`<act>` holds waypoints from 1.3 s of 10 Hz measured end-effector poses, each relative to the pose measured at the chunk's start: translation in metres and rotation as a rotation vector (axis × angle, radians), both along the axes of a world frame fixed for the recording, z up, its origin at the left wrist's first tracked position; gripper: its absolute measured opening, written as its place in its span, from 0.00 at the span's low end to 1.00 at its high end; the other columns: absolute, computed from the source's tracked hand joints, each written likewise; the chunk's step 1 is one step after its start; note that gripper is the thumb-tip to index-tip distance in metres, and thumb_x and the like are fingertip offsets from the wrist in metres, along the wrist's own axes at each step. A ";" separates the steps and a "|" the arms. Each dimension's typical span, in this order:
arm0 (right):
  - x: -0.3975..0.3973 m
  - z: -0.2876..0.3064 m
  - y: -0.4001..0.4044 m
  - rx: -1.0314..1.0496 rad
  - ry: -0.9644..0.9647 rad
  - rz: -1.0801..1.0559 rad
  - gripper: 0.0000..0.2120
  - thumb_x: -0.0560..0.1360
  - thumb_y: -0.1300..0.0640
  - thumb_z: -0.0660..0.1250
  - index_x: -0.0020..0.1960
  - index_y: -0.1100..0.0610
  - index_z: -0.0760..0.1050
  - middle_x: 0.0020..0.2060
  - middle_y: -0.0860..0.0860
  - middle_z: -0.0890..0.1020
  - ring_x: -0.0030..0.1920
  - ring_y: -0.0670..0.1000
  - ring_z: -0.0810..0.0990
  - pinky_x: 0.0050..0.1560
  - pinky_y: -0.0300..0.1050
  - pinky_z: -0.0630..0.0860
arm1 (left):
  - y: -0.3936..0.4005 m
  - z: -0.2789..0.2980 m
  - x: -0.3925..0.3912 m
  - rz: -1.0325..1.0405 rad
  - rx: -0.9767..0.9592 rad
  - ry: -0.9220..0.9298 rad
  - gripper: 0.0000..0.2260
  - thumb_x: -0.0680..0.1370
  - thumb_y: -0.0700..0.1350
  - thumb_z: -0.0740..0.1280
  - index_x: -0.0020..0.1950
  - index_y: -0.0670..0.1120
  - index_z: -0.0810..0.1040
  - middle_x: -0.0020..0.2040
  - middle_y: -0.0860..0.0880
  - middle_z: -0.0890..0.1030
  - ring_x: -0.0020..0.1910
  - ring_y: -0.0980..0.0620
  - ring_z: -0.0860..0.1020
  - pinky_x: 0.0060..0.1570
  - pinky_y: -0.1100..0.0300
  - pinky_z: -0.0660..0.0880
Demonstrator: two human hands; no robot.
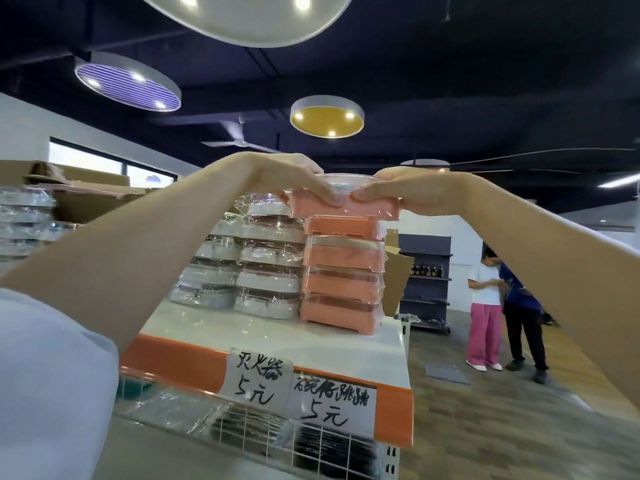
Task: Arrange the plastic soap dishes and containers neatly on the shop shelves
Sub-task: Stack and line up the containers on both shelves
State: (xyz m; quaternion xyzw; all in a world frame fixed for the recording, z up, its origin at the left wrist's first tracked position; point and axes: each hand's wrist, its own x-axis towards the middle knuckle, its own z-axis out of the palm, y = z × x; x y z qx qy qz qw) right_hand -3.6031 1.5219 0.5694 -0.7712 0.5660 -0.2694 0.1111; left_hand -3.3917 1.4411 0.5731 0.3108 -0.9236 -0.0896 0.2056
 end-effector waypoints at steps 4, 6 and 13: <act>-0.019 0.021 -0.049 -0.141 -0.083 -0.071 0.28 0.65 0.37 0.73 0.40 0.63 0.74 0.32 0.53 0.71 0.33 0.46 0.70 0.40 0.39 0.66 | -0.041 -0.021 0.045 0.154 0.008 -0.096 0.29 0.68 0.58 0.71 0.65 0.46 0.72 0.59 0.50 0.76 0.54 0.56 0.77 0.52 0.62 0.75; -0.032 0.013 -0.073 -0.122 -0.097 -0.171 0.32 0.61 0.34 0.74 0.47 0.63 0.79 0.39 0.54 0.77 0.42 0.50 0.75 0.53 0.46 0.71 | -0.055 -0.034 0.046 0.149 0.044 -0.157 0.23 0.75 0.52 0.69 0.67 0.45 0.71 0.55 0.53 0.77 0.54 0.54 0.77 0.53 0.62 0.75; -0.012 0.008 -0.081 -0.204 -0.046 -0.402 0.32 0.69 0.31 0.66 0.55 0.59 0.76 0.53 0.53 0.79 0.55 0.54 0.78 0.57 0.56 0.77 | -0.058 -0.057 0.041 0.123 -0.032 -0.224 0.18 0.77 0.54 0.67 0.63 0.46 0.76 0.57 0.52 0.78 0.53 0.55 0.78 0.57 0.58 0.76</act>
